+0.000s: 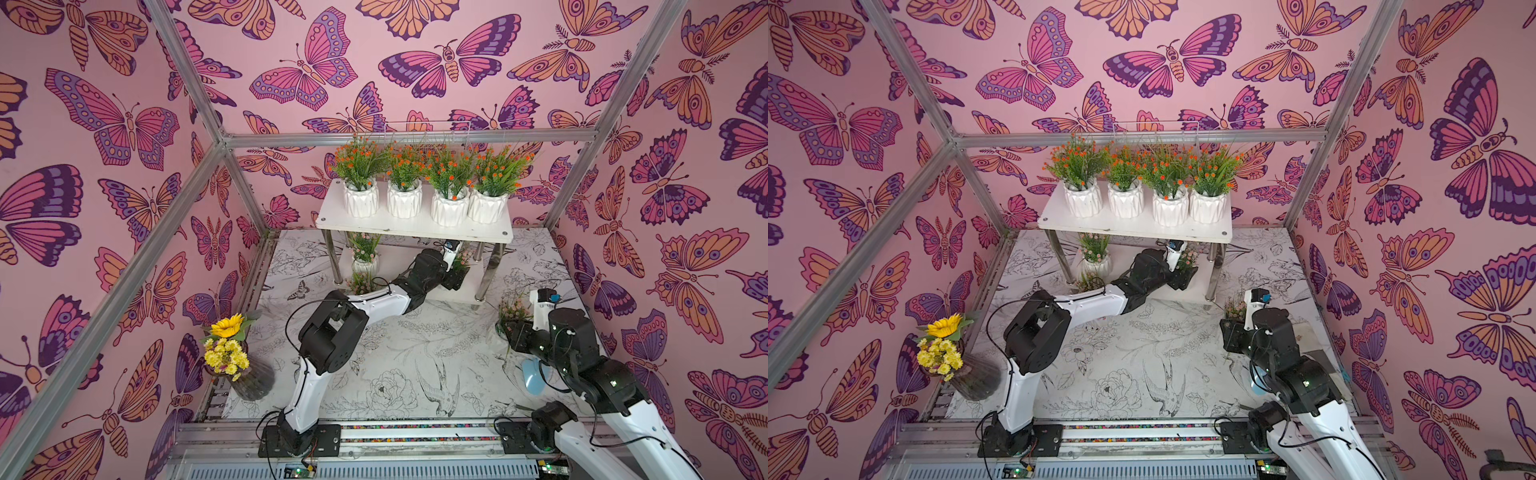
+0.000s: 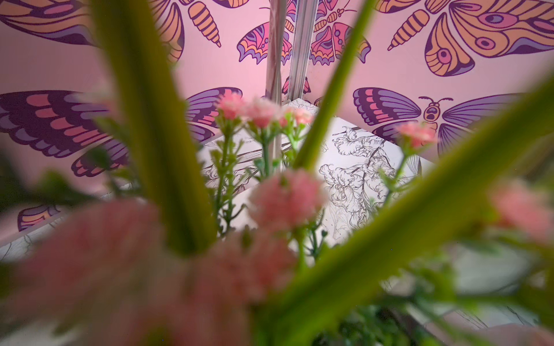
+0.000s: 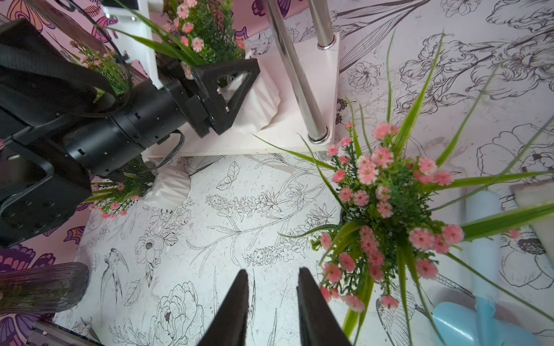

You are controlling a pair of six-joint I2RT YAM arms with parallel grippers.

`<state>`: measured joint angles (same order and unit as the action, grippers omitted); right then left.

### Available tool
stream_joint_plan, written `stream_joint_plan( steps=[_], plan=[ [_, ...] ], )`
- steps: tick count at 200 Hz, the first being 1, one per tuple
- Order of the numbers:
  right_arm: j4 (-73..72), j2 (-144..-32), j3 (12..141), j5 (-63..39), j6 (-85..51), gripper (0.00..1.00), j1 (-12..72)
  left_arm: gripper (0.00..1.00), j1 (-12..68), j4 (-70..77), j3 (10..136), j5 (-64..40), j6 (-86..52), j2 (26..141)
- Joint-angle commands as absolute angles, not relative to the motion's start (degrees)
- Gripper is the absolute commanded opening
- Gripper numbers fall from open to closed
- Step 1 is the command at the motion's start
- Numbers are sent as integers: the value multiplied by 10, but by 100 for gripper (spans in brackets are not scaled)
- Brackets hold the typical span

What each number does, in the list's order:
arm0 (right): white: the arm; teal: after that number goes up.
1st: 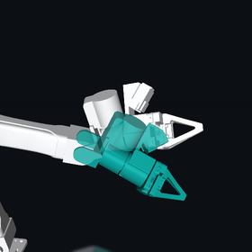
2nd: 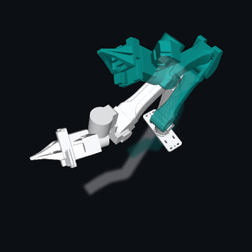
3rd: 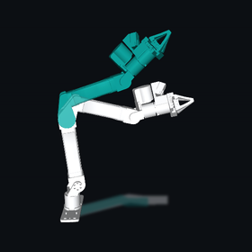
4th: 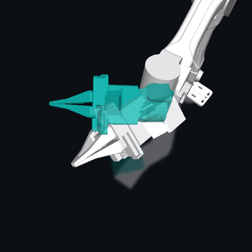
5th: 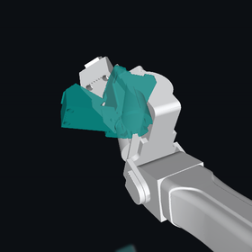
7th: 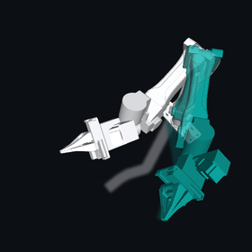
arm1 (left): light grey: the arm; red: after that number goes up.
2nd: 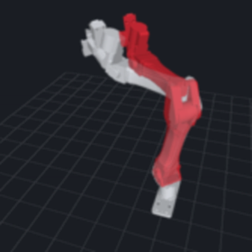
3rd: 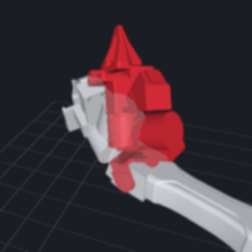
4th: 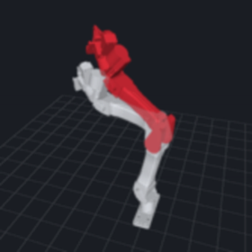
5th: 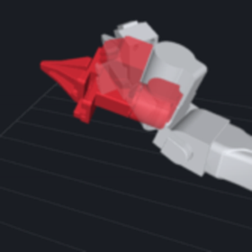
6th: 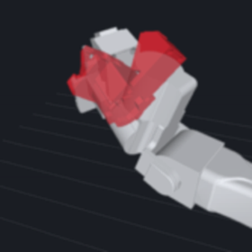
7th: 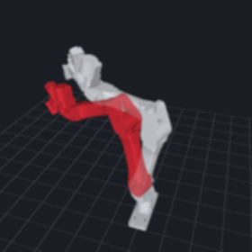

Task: Place the baby's breath potted plants on the rack by color
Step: Place the baby's breath potted plant on the rack.

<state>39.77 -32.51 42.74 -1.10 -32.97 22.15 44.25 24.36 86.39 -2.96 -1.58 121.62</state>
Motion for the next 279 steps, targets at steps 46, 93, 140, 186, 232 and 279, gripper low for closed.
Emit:
stream_joint_plan(
  steps=[46,93,140,186,232,279],
  plan=[
    [415,-301,415,-13,-336,30,217,71,437,294,956,-79,-10,1283],
    [423,-292,409,-10,-336,31,217,72,437,279,1010,-94,-2,1325],
    [421,-284,400,-14,-339,31,218,73,437,250,1055,-89,8,1360],
    [419,-279,394,-13,-342,31,217,76,437,246,1049,-79,15,1364],
    [413,-280,393,-16,-344,31,217,97,439,244,1040,-76,27,1359],
    [409,-280,394,-15,-343,32,217,100,441,270,984,-73,32,1322]
  ],
)
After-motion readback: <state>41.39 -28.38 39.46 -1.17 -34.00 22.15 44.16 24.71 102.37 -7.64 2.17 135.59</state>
